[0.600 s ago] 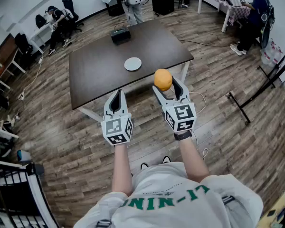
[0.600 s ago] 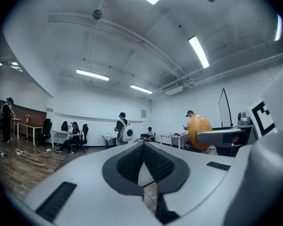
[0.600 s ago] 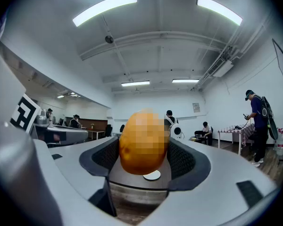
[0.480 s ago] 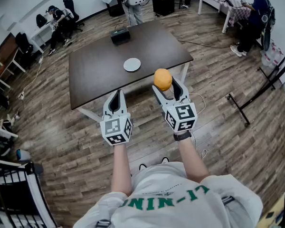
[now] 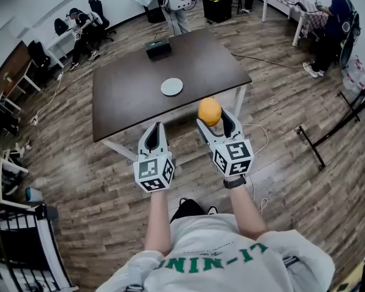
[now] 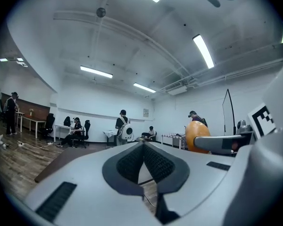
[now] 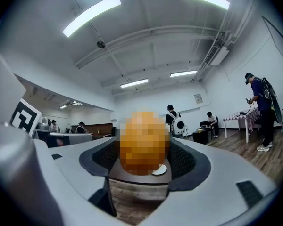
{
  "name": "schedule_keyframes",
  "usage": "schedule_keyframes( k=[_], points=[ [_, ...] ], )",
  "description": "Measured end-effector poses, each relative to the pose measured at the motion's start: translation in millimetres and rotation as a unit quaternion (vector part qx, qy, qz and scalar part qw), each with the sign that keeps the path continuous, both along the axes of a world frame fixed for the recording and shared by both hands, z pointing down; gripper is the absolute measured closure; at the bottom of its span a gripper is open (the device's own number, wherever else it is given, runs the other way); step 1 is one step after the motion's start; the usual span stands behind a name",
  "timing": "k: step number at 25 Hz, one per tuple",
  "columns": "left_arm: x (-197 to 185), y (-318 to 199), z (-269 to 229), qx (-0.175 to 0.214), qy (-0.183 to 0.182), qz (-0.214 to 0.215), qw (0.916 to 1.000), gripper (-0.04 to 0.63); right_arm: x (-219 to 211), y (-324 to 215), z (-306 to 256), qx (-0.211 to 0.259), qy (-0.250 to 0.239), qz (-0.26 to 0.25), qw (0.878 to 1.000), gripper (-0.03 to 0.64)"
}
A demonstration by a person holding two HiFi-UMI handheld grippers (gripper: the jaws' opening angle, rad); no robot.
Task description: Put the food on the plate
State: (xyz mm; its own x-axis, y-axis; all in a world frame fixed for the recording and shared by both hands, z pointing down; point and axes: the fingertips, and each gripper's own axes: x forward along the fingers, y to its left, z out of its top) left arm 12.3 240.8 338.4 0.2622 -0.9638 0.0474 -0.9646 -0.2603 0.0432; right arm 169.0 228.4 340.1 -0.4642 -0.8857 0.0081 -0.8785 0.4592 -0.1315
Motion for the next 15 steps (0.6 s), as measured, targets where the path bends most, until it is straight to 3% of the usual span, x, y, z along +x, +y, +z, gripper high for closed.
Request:
schedule_keyframes(
  k=[7, 15],
  points=[
    [-8, -32, 24, -0.011, -0.005, -0.006, 0.9999, 0.583, -15, -29, 28, -0.025, -0.001, -0.018, 1.0, 0.288],
    [-31, -152, 37, -0.008, 0.004, 0.001, 1.0, 0.583, -43, -137, 32, -0.018, 0.017, -0.025, 0.999, 0.288]
  ],
)
